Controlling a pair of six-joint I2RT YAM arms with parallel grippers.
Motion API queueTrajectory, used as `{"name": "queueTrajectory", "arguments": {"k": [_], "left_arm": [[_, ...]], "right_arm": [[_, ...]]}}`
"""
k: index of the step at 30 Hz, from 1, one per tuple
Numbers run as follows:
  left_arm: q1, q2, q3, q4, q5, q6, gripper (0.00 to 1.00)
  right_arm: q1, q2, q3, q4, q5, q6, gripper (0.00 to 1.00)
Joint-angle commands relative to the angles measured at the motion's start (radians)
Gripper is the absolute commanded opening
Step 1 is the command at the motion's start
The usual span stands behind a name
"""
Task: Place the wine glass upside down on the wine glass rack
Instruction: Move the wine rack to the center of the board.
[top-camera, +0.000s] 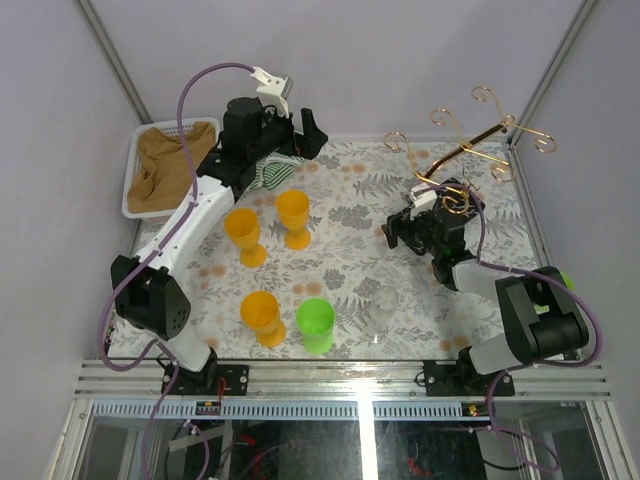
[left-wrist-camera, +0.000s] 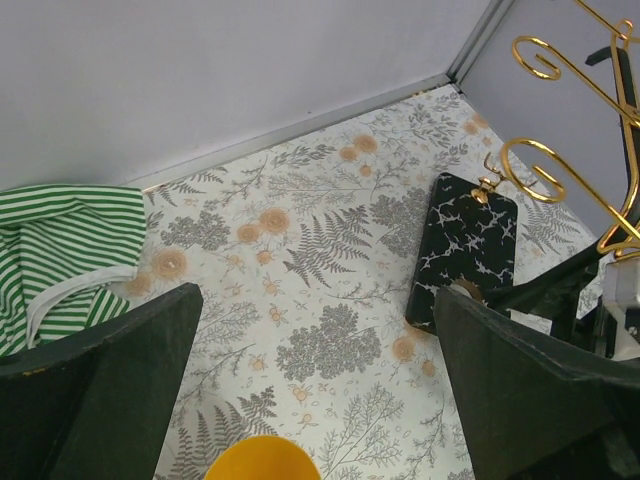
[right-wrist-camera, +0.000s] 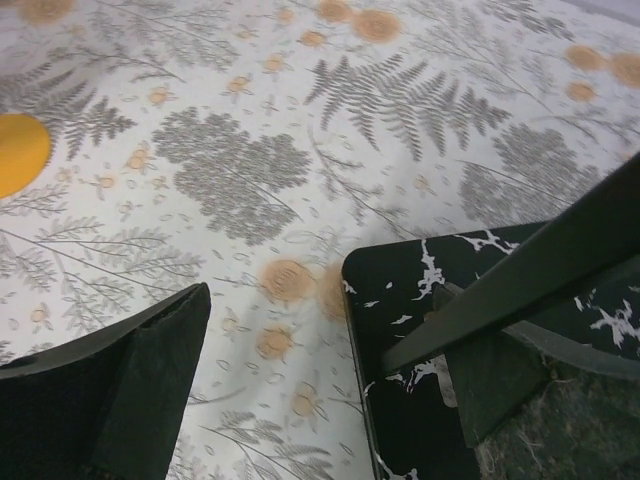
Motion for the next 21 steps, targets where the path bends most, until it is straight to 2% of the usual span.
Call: {"name": "queueTrajectory", "arguments": {"k": [1,21], "left_arm": [[0.011,-0.074,-0.032,0.045,-0.045,0.024,1.00],[0.016,-0.154,-0.110,0.050,-0.104,0.016,1.00]], "right_arm": [[0.097,0.022,0.095,0.146,-0.102,0.025,1.00],[0.297,0.060,0.187,0.054,-0.197,0.017,0.99]]}}
